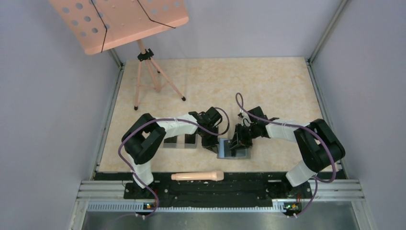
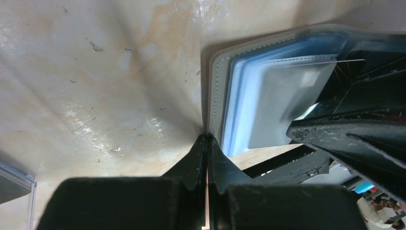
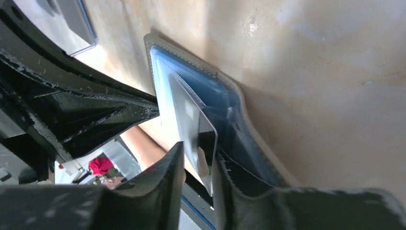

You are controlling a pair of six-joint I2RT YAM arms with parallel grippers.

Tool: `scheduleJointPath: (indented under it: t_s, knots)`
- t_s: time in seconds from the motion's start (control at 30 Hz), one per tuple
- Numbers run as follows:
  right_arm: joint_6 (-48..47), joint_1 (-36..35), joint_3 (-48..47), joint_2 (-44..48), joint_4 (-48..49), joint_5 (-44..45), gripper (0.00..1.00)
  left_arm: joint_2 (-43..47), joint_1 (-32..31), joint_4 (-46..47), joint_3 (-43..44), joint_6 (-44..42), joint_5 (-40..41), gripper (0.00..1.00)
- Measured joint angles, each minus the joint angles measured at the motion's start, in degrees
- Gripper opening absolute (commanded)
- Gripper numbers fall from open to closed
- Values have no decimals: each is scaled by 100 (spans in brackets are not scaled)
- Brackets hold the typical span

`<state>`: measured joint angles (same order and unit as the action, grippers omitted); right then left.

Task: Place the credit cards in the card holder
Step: Insert the credit card into the card holder.

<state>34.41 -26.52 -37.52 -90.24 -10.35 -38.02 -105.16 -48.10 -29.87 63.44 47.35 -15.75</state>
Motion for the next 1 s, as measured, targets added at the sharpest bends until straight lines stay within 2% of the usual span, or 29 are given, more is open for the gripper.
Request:
scheduleJointPath:
  t_s: [0.17, 0.4, 1.0]
  knots:
    - [-85, -105, -181, 72, -505, 332, 49, 0, -7, 0, 0, 72, 4, 0]
    - [-214, -260, -433, 210, -1080, 656, 62, -15, -46, 92, 0, 101, -28, 0]
    - [-837, -645, -1362, 232, -2490, 1858, 73, -39, -50, 203, -2, 210, -125, 0]
